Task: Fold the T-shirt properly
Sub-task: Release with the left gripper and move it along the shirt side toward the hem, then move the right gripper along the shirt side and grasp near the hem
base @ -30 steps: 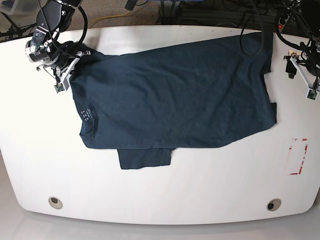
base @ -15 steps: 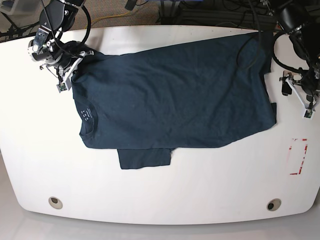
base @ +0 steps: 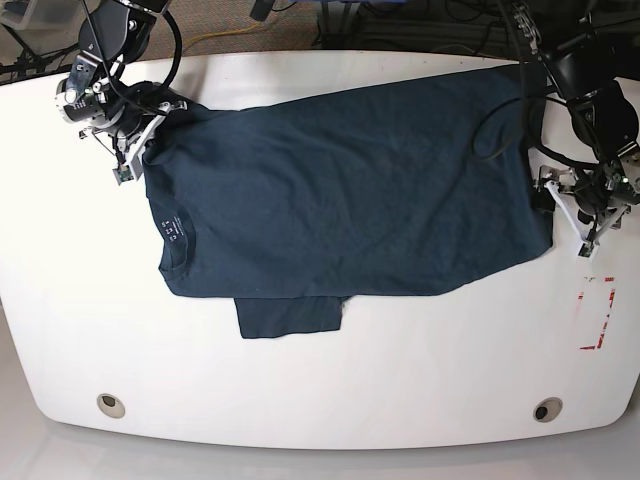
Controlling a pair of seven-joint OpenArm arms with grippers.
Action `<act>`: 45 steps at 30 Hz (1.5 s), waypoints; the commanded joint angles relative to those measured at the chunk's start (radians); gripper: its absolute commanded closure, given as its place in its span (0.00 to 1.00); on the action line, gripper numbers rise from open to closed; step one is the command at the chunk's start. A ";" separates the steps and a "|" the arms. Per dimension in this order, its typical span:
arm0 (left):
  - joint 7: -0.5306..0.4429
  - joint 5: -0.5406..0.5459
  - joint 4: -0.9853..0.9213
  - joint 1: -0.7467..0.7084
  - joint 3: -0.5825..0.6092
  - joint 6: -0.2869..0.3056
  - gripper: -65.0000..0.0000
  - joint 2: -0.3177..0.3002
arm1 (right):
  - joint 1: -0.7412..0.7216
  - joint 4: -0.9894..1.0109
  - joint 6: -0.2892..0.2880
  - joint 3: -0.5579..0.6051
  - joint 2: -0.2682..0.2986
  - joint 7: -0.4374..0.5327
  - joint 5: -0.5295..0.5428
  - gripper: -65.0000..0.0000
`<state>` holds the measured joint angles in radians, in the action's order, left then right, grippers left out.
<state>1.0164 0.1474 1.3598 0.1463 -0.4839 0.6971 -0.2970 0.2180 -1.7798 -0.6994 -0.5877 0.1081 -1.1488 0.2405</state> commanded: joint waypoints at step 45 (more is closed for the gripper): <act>-0.090 -0.202 0.030 0.102 0.267 0.001 0.11 -0.256 | -0.024 -0.021 0.001 -0.004 -0.009 0.011 0.010 1.00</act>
<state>0.9310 -0.0490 1.3701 0.2279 -0.1936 0.7044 -0.5270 0.2150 -1.7802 -0.6994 -0.5884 0.0883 -1.1526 0.2405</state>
